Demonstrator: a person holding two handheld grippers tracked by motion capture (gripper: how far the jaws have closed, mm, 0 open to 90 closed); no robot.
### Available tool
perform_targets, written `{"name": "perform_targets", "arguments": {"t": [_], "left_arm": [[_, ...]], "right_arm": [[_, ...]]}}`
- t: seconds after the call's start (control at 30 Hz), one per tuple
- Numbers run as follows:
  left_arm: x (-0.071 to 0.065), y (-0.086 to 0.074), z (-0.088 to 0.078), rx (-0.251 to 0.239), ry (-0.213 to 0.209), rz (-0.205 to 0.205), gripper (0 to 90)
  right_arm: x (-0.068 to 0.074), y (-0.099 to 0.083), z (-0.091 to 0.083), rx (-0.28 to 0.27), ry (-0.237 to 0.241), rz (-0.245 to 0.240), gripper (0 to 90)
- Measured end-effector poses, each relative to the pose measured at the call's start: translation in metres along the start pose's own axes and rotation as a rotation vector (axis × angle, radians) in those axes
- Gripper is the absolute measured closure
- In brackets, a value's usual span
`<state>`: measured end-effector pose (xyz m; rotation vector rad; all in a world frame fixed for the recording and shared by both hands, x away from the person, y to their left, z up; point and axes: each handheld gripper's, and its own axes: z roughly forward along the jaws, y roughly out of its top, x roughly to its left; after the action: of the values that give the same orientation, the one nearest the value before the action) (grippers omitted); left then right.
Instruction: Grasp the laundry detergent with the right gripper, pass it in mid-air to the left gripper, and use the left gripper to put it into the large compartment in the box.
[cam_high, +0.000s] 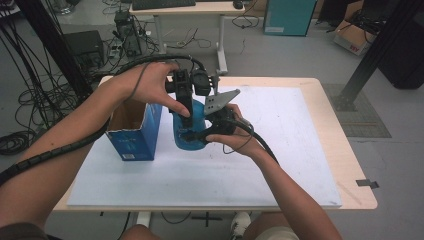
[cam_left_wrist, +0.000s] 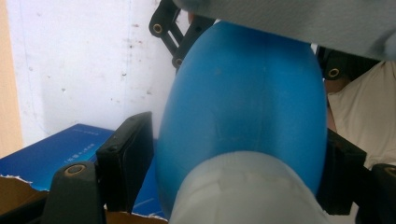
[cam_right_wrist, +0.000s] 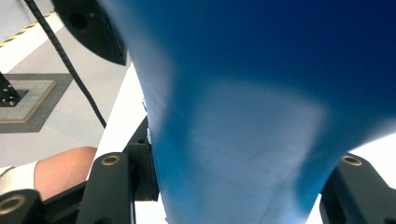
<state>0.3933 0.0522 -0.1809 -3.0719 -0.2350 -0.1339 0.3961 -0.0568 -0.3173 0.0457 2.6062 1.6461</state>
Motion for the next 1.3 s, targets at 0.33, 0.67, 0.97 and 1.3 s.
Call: {"name": "perform_targets", "arguments": {"t": [0.33, 0.67, 0.97, 1.3], "left_arm": [[-0.0006, -0.0003, 0.0000, -0.004, -0.009, 0.005, 31.0], [-0.0002, -0.0008, 0.0008, 0.006, -0.026, 0.004, 35.8], [-0.0014, -0.0003, 0.0011, -0.002, -0.004, 0.004, 36.2], [0.0003, 0.0023, 0.0005, 0.022, -0.013, 0.021, 36.3]], "right_arm": [[-0.0006, 0.0002, 0.0010, -0.014, 0.003, -0.013, 42.0], [-0.0014, -0.0005, 0.0017, -0.010, -0.001, -0.021, 42.0], [-0.0018, -0.0012, 0.0019, -0.017, 0.004, -0.015, 42.0], [-0.0023, -0.0015, 0.0002, -0.015, 0.001, -0.016, 41.8]]}}
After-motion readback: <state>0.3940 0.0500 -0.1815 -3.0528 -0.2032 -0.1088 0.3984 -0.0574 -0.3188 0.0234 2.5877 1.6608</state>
